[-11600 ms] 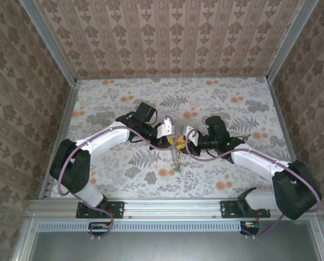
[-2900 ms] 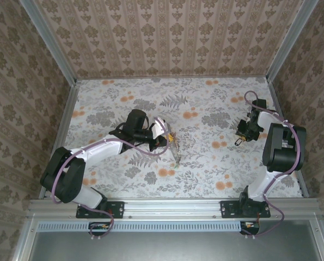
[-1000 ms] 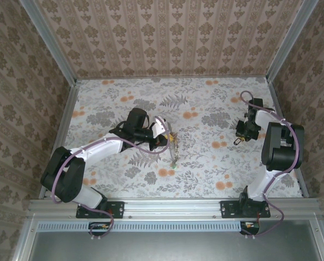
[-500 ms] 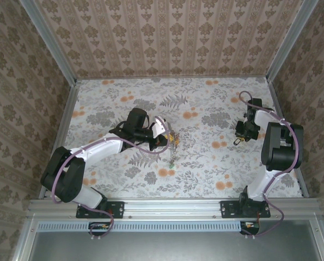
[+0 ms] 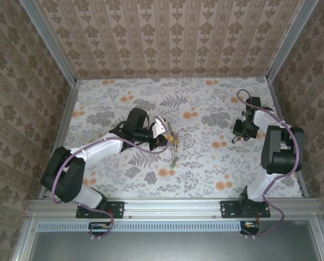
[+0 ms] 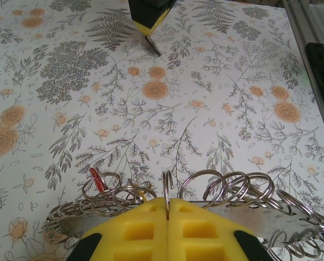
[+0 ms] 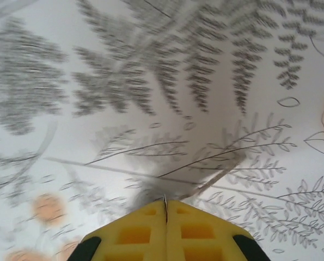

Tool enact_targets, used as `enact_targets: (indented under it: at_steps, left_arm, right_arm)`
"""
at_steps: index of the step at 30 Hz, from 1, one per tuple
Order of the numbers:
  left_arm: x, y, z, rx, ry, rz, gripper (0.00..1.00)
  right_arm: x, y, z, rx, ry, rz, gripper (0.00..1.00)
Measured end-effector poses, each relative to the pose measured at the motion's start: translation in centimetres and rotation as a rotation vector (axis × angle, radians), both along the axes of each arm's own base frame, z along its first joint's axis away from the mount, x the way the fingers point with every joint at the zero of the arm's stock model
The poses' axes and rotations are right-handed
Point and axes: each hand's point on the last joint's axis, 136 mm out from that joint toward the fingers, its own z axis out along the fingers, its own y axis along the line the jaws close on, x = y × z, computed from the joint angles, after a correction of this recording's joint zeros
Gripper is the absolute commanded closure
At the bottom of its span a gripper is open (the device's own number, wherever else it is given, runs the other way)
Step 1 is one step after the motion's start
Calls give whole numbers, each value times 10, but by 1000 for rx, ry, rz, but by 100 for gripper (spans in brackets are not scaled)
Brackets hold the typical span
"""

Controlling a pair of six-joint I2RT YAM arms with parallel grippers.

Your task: Put the keys on the keyring

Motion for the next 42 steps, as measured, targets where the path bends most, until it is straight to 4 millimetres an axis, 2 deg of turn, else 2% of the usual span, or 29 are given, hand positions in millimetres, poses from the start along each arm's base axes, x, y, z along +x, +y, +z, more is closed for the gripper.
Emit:
enact_targets:
  at_steps: [2,6,9,11,13,16,24,32,37,42]
  left_arm:
    - [0,0,0,0,0,0,100]
    - [0,0,0,0,0,0,100]
    - [0,0,0,0,-1,0,100]
    - [0,0,0,-1,-1,0,100]
    - [0,0,0,-1,0,-1,100]
    - [-1,0,1,-4,2,-6,100]
    - [-4,-2,3,-16,9,-23,100]
    - [-8,-6,10,-36,4,-50,100]
    - [-11,-9,12,-40,-1,-69,100]
    - [-11,-13,17,-48,-10,-83,100]
  right_arm:
    - [3,14,21,26,-93,40,96]
    - [6,58,77,121,-384,179,97]
    - [-3,96,113,187,-617,347,99]
    - [-13,119,126,215,-736,476,100]
    - [-26,139,127,201,-818,618,100]
    - [-38,158,122,152,-859,768,100]
    - [-59,193,150,242,-1048,983,100]
    - [-82,228,150,337,-1044,1150,100]
    - [-88,248,153,348,-1046,1237,100]
    - [-86,265,147,341,-1024,1302,100]
